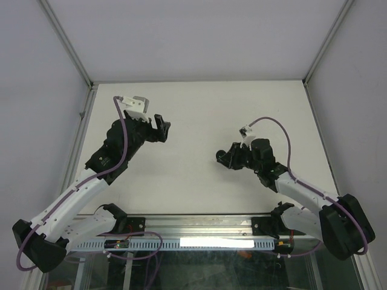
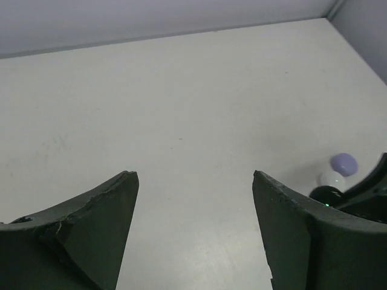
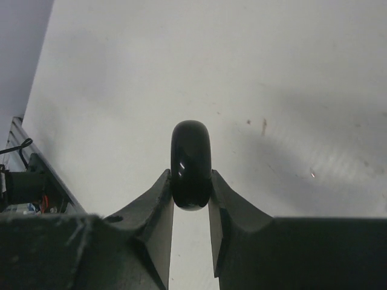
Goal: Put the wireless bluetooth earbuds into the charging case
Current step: Place the charging case at the center of the board, then reset both arms
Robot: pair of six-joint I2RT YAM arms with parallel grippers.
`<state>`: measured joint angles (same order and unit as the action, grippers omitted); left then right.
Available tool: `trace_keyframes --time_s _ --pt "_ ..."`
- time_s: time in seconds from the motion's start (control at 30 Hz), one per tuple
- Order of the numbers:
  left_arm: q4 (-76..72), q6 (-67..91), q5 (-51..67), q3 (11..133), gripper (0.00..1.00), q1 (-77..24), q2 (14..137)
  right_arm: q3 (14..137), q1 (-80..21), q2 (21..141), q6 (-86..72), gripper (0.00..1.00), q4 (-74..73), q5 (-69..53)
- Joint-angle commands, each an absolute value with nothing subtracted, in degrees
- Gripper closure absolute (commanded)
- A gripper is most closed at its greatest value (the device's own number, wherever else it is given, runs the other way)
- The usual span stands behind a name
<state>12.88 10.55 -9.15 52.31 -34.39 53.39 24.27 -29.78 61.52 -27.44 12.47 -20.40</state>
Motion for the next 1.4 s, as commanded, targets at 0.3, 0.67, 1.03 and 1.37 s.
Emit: trace_keyframes --time_s 0.3,0.67,1.03,1.37 --pt "5.7 4.1 -31.9 42.9 0.09 -33.4 49.4 20.4 -26.5 68.7 -36.3 0.98 12.7 -9.8" --pt "4.3 4.7 -30.8 41.8 0.01 -29.5 46.3 21.4 -26.4 70.5 -36.6 0.54 9.0 -3.2" --pt "5.6 7.8 -32.4 40.0 0.01 -27.4 37.7 24.0 -26.4 46.9 -36.2 0.20 -8.9 2.0" --pt "19.9 17.7 -31.0 38.8 0.01 -27.4 19.0 34.6 -26.4 19.8 -24.0 0.01 -26.5 7.5"
